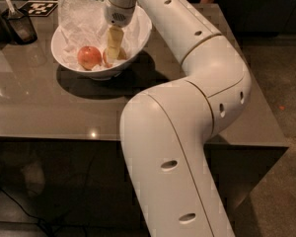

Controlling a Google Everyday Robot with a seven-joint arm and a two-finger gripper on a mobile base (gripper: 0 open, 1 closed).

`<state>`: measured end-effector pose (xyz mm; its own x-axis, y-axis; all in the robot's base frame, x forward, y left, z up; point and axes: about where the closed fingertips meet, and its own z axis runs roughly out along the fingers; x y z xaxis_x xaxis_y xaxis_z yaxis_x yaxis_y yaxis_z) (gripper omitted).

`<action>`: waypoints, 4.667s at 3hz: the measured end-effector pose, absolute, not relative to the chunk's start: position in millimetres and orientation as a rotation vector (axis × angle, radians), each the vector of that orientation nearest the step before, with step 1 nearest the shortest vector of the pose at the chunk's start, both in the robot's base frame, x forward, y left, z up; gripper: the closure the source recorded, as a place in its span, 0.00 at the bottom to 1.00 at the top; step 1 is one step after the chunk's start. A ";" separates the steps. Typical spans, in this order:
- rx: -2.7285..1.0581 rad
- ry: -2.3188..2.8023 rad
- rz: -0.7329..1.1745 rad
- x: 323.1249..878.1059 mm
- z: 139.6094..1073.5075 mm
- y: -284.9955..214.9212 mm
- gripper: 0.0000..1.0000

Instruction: Pick apple from white bowl

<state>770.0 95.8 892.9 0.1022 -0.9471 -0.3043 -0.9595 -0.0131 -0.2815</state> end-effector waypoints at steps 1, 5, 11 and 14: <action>-1.990 1.862 0.066 765.7 884.4 96.4 0.00; -1.976 1.905 0.119 756.1 860.4 82.3 0.16; -2.029 1.852 0.057 760.4 870.5 87.9 0.00; -2.038 1.855 0.062 760.3 865.9 89.7 0.43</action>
Offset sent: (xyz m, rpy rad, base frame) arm -0.0220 -0.0176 -0.0257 0.0211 0.0677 -0.0081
